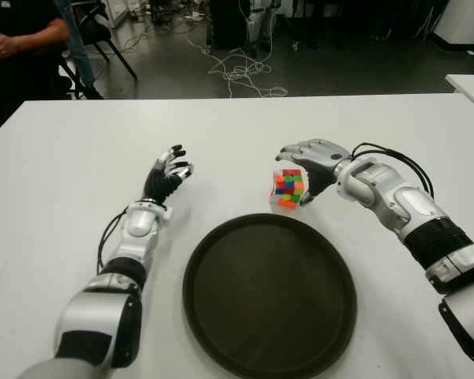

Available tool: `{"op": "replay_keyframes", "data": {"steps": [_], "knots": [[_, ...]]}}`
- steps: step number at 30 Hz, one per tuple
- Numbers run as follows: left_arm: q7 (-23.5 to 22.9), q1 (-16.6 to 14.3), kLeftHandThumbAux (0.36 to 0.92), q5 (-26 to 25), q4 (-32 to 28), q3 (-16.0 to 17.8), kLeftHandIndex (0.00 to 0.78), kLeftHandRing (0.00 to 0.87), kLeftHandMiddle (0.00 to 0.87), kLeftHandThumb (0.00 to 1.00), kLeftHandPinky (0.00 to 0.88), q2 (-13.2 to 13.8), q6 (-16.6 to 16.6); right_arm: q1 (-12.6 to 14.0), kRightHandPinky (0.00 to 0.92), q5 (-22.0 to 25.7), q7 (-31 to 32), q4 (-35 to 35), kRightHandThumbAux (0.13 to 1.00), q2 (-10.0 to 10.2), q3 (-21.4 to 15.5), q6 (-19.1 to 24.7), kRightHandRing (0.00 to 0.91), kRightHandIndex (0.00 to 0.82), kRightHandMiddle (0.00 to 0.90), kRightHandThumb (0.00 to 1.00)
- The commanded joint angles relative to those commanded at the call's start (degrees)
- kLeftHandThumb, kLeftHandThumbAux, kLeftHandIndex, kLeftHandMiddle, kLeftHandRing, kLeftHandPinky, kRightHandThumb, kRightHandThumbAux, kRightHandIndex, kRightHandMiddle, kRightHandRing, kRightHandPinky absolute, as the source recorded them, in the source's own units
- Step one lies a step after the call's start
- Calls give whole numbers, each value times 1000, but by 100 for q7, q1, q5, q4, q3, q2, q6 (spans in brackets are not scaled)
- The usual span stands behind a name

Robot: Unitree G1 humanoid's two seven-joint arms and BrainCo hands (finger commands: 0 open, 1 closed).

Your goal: Pick up the Rubik's Cube and put it in the plate

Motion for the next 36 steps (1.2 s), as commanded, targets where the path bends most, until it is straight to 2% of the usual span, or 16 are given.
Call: {"op": "replay_keyframes", "data": {"steps": [19, 25, 36], "knots": [[18, -2, 653, 1, 14, -6, 129, 175, 164, 155, 182, -31, -7, 33, 114, -35, -149, 226, 817, 99, 213, -259, 140, 116, 145, 0], [19, 12, 657, 13, 6, -17, 127, 178, 164, 158, 186, -34, -33, -5, 122, -106, -304, 511, 837, 215, 345, -332, 147, 126, 152, 0], [62, 46, 660, 36, -18, -40, 132, 170, 164, 138, 167, -37, -102, -67, 132, -125, -394, 801, 838, 271, 459, -381, 160, 140, 156, 0]]}}
